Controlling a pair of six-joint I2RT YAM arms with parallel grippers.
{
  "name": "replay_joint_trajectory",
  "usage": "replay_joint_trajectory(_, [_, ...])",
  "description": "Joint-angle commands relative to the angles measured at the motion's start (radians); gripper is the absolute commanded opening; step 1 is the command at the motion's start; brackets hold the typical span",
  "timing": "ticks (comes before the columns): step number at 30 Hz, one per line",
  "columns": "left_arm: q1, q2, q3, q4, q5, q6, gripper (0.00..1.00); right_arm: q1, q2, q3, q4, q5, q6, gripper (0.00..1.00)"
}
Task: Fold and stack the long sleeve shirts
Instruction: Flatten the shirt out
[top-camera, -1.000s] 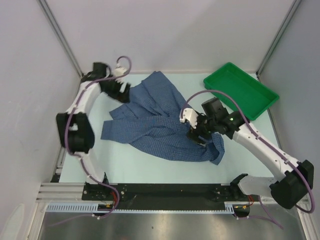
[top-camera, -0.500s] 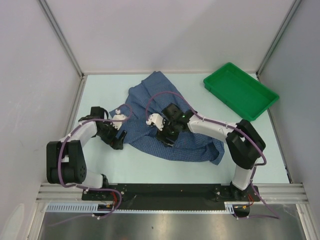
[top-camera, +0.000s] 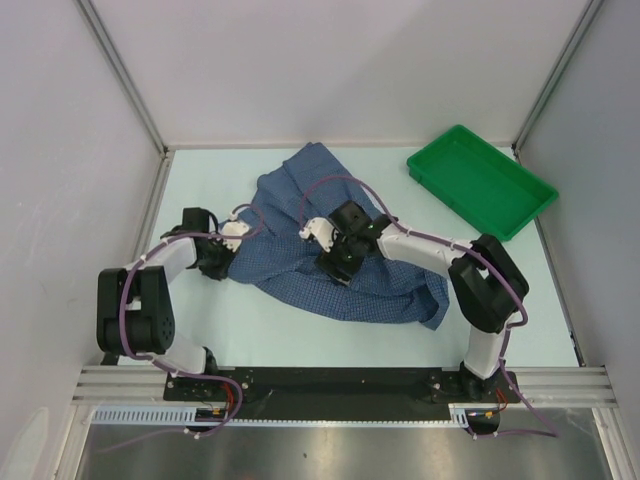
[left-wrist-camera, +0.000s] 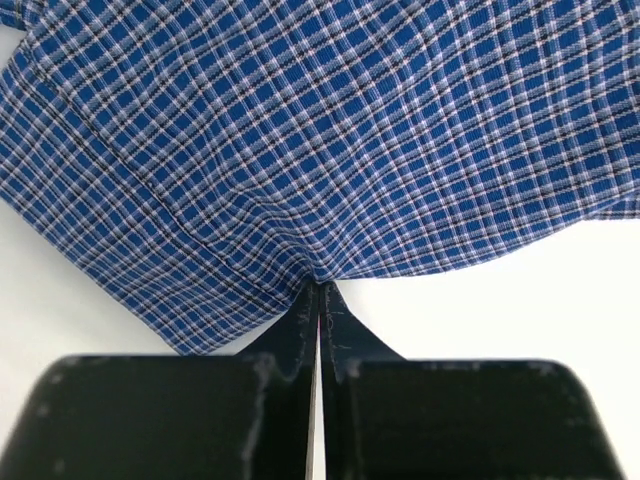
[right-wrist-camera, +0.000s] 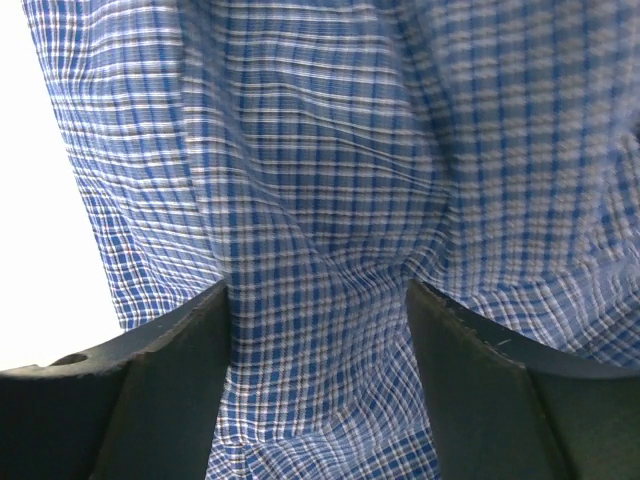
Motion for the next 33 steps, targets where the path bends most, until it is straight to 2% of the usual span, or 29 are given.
replay_joint_trajectory(1, [-0.002, -0.032, 0.065, -0.063, 0.052, -0.021, 0.0, -0.05, -0.083, 0.043, 0.012, -0.057, 0.043, 0.75])
replay_joint_trajectory(7, [-0.005, -0.129, 0.19, -0.194, 0.143, -0.053, 0.0, -0.073, -0.1, 0.069, 0.012, -0.086, 0.057, 0.79])
replay_joint_trajectory(9, [-0.014, -0.144, 0.281, -0.238, 0.212, -0.073, 0.0, -0.072, -0.106, 0.086, 0.021, -0.108, 0.063, 0.99])
replay_joint_trajectory(10, [-0.019, -0.17, 0.308, -0.25, 0.227, -0.108, 0.0, -0.07, -0.111, 0.092, 0.028, -0.114, 0.069, 1.0])
replay_joint_trajectory(17, [-0.034, -0.178, 0.628, -0.266, 0.319, -0.283, 0.0, -0.046, -0.166, 0.031, 0.211, -0.119, 0.114, 1.0])
replay_joint_trajectory(22, [-0.04, -0.107, 0.808, -0.266, 0.313, -0.358, 0.0, -0.006, -0.194, 0.013, 0.234, -0.071, 0.097, 1.0])
replay_joint_trajectory(23, [-0.072, -0.097, 0.848, -0.266, 0.315, -0.364, 0.0, 0.0, -0.197, 0.012, 0.246, -0.059, 0.106, 1.0])
replay_joint_trajectory(33, [-0.1, 0.026, 1.014, -0.256, 0.252, -0.443, 0.0, 0.097, -0.192, 0.086, 0.253, 0.127, 0.209, 1.0])
